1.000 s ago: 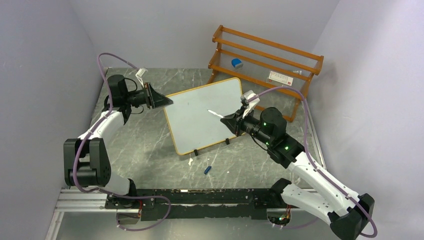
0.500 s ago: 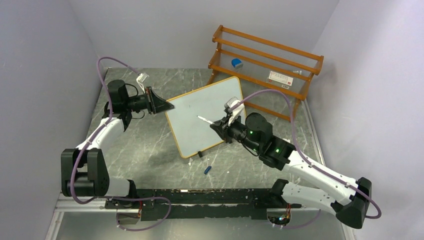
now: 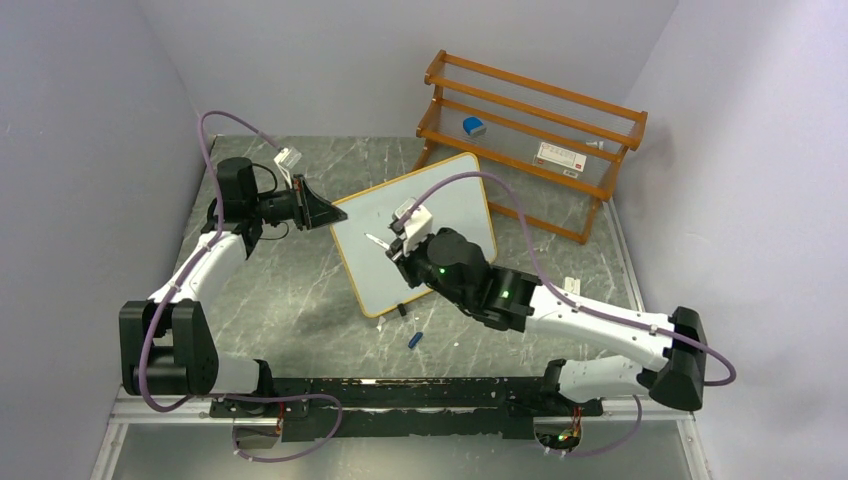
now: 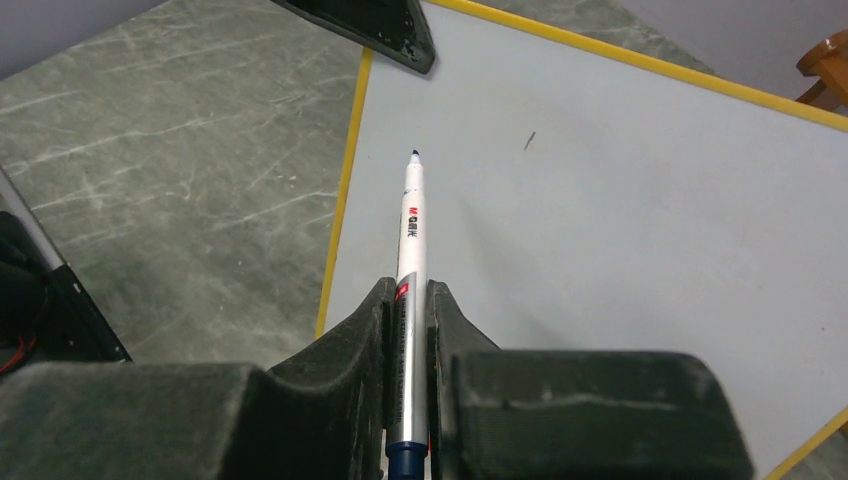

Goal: Write a sentence on the whiteboard

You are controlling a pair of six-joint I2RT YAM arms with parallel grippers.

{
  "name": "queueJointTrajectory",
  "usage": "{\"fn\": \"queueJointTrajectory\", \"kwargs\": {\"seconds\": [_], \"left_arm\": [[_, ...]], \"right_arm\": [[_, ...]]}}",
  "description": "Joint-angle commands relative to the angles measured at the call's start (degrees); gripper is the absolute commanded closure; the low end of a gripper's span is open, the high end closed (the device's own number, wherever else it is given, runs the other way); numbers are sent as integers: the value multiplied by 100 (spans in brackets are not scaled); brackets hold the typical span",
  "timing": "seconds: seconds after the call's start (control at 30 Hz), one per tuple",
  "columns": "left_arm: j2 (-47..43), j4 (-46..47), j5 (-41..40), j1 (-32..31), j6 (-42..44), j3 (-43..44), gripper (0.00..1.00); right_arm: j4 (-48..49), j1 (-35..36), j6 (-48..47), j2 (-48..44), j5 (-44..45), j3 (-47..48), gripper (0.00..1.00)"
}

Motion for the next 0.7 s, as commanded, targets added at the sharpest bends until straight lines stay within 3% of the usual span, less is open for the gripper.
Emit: {"fn": "queueJointTrajectory", "kwargs": {"seconds": [0.0,0.4,0.67], "left_arm": [[-35,-461,-121,-83,300,104,95],[-41,-435,-110,-80,246,135,95],[-88,-370,-107,-79,196,117,95]], "right_arm": [[-307,216,-62,341,630,534,100],[-1626,428,311,1434,1389,1840,100],[-1617,592,334,1722,1744,2053,100]]}}
